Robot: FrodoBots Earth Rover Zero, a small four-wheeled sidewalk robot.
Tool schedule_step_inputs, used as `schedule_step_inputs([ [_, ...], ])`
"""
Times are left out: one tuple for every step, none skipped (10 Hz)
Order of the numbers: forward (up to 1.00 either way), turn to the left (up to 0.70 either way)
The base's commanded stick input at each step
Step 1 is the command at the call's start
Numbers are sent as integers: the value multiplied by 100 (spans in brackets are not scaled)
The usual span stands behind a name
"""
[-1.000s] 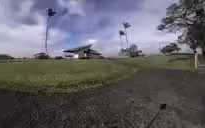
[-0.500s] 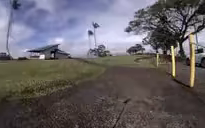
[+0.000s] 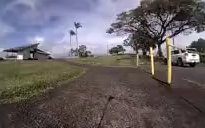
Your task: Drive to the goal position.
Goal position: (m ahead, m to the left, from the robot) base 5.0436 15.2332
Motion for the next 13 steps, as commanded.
schedule_step_inputs([
  [0,0],
  [0,0],
  [0,0],
  [0,0],
  [0,0],
  [0,0],
  [0,0],
  [0,0],
  [0,0],
  [1,0],
  [30,0],
  [30,0],
  [30,0],
])
